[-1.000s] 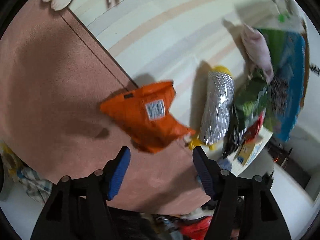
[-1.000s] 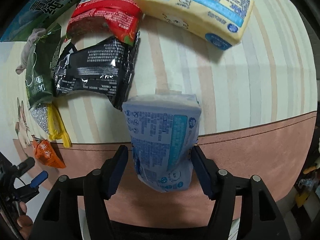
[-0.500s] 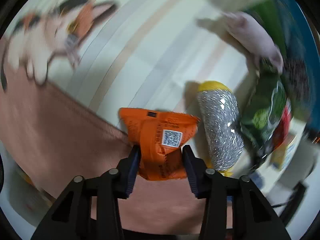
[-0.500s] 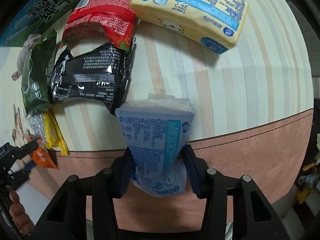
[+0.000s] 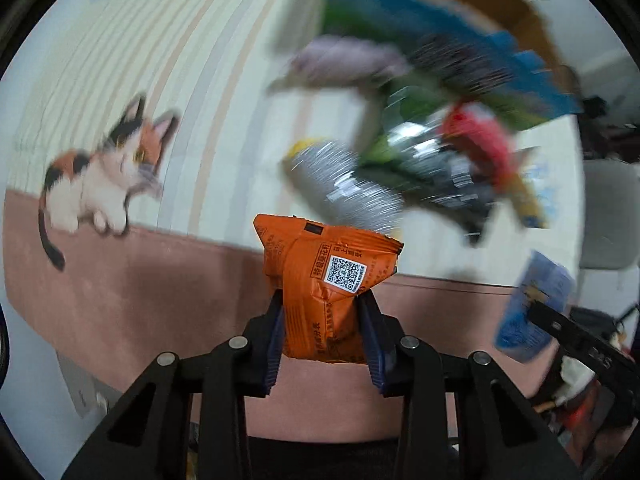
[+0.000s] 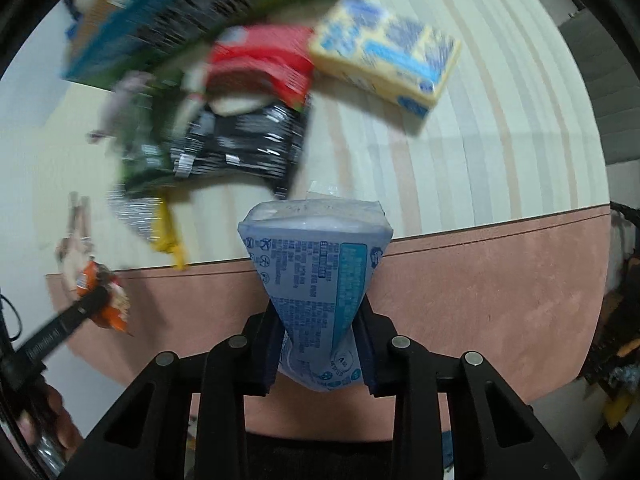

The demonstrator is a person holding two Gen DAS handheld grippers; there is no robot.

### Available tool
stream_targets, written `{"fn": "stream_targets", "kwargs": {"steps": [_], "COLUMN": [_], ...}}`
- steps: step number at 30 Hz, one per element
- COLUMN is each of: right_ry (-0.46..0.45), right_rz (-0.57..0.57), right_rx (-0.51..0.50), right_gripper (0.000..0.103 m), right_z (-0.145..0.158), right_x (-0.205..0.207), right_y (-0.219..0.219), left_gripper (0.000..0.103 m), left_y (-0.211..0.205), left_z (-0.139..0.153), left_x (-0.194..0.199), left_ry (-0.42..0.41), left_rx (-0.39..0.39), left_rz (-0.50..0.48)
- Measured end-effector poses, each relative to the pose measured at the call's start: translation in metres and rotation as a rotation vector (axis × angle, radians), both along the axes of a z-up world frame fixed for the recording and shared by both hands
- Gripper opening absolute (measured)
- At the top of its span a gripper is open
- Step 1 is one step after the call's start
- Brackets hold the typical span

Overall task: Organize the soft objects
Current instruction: 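Carry both packs into the box and open both grippers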

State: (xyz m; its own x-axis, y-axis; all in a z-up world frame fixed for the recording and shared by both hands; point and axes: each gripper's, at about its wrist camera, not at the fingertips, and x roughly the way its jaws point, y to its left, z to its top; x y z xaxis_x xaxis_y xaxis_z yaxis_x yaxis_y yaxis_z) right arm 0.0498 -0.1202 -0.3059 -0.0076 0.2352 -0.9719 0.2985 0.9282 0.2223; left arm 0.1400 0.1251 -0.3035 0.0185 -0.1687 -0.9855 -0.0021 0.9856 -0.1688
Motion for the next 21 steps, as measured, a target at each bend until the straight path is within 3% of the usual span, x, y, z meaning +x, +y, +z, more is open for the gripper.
{"fn": "stream_targets", "kwargs": {"steps": [3,6,10,14,18,21], "right_ry": [-0.078,-0.145,-0.244,-0.262,-0.229,-0.187], "right_rz": [0.024,0.070,0.136,0.153,0.153,0.148], "right_rx": [0.033,0.038,-0.026,-0.077,-0.107,-0.108], "right_gripper": [0.034,0.034,0.034,0.034,0.034,0.034], "right_z": [0.049,0.090,0.137,0.136,0.102,0.068], "right_x": [0.016,0.061,0.139,0.225,0.300,0.343], "right_y": [0.000,-0.005,-0.010,-0.023,-0.040,-0.055], "left_gripper": [0.032,0.032,0.032,0.032,0.032,0.032], "left_y": [-0.030,-0.065,-0.092,-0.114,-0.144,-0.165], "left_z": [0.051,0.091,0.115,0.095,0.048,0.011], "left_x": [0.024,0.077,0.169,0.262,0.340,0.371], "left_ry": [-0.073,-0.130,-0.182,-0.108,-0.028,0.050], "left_rx": [-0.053,-0.105,-0.102,-0.126,-0.105,-0.120], "left_rz": [-0.061,-0.104,-0.138,-0.137,-0.158,-0.178]}}
